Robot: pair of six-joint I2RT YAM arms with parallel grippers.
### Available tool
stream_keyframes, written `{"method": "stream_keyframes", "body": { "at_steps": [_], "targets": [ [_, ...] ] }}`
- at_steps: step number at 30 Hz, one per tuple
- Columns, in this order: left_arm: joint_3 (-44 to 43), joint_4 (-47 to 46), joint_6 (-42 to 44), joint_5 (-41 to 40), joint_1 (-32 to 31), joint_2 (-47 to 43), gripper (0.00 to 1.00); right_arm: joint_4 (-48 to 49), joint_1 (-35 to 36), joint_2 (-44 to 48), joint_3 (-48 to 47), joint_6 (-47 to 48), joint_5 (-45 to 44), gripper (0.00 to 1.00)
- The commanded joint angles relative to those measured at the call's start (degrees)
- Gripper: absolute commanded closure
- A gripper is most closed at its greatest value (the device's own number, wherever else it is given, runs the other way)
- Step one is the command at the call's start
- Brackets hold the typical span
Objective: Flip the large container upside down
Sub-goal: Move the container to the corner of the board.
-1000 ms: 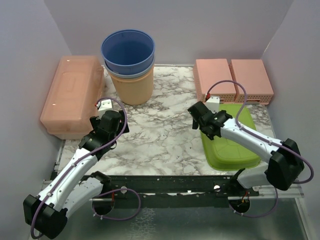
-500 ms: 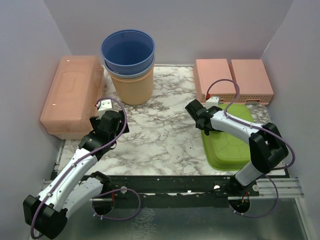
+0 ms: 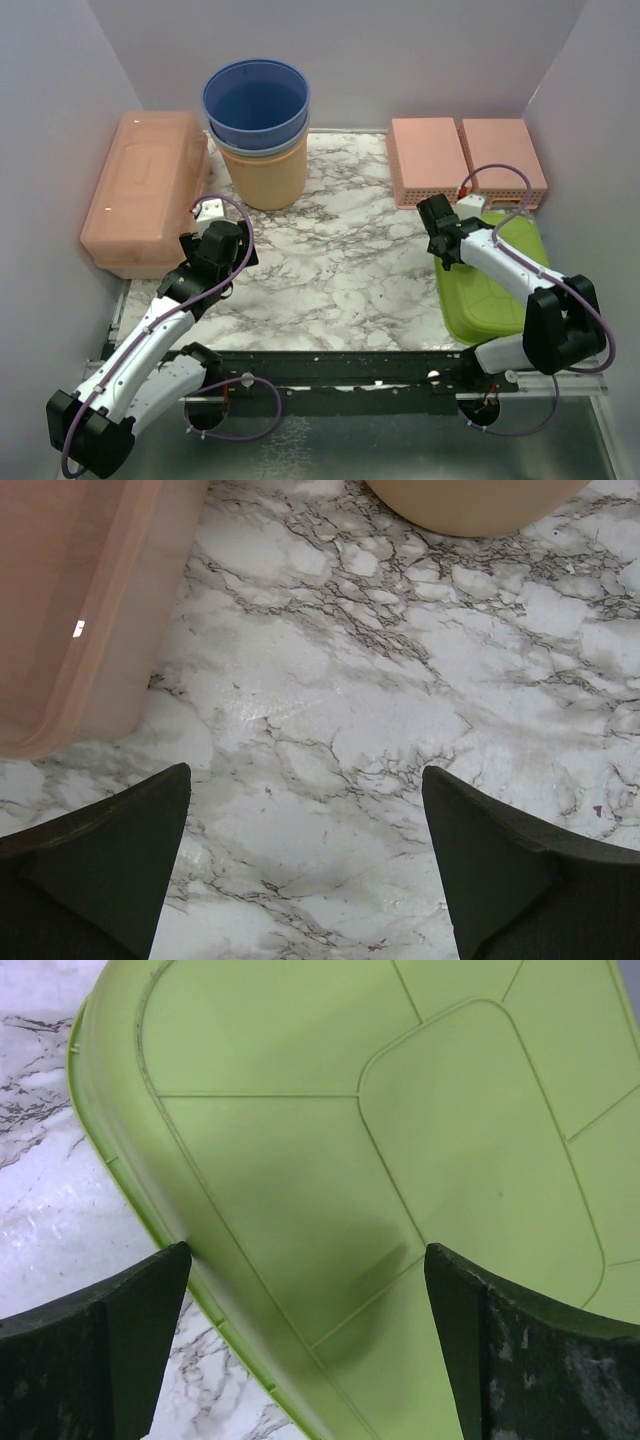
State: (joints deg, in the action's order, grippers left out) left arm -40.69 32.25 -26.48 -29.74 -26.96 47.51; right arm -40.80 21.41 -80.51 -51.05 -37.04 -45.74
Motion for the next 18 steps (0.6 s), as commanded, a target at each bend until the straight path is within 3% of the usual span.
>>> {"method": "stream_keyframes", "body": {
  "at_steps": [1,5,11,14,18],
  "targets": [
    [0.2,-0.8,0.6,1.2,0.3,-0.6,0.01,2.3,-0.8,1.1,-2.3,3.9,2.5,0.0],
    [0.3,-0.9,0.6,1.2,0.3,-0.6,0.01,1.3,-0.8,7.3,-5.4,6.1,10.6,0.0],
    [0.2,-1.0,0.4,1.6,0.3,0.0,0.01,10.7,-0.8,22.5,-1.0,8.7,36.4,0.02],
    [0.3,-1.0,0.3,1.5,0.3,0.0,0.01,10.7,-0.6,21.7,2.2,6.0,44.7,0.03],
    [0.3,-1.1,0.2,1.6,0.3,0.1,0.01,11.7,0.4,17.2,7.4,3.4,45.5,0.03]
  ]
}}
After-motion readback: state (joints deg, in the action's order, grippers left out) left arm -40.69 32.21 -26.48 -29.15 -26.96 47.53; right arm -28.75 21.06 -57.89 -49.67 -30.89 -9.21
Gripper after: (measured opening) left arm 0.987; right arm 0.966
